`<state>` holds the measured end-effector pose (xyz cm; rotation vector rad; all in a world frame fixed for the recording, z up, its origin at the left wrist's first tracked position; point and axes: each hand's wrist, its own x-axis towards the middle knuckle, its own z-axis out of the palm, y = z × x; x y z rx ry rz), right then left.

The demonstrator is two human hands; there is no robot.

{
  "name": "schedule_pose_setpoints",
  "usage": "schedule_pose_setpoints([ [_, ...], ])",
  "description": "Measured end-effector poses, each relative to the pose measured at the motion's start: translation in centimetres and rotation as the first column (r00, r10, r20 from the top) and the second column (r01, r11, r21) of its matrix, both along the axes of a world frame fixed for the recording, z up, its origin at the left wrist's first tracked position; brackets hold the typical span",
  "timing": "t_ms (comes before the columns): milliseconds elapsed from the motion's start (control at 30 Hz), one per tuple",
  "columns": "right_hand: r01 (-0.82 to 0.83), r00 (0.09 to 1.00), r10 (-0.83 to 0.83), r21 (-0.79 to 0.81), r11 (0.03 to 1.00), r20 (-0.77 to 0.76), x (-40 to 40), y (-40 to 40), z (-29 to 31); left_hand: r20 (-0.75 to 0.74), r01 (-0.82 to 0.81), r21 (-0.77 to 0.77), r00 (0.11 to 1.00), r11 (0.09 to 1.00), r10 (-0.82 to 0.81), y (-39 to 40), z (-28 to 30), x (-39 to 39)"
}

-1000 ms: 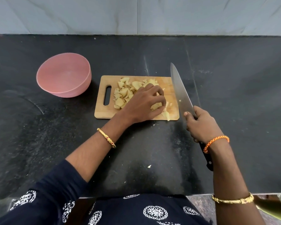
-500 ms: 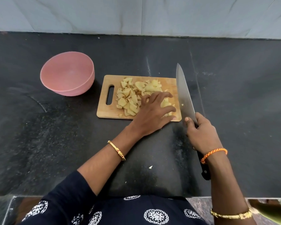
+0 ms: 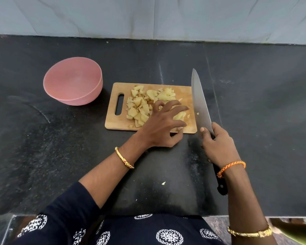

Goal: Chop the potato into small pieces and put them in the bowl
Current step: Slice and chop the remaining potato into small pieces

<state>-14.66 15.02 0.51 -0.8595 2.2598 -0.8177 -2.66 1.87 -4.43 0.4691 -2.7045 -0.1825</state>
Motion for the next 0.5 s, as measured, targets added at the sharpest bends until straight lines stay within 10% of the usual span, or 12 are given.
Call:
schedule_pose_setpoints([
  [500, 0.143, 0.986, -0.142, 0.000, 0.990, -0.082, -1.2, 1.0, 0.5, -0.160, -0.215, 0.144, 0.958, 0.966, 0.237, 0.3, 0.5, -1.0],
])
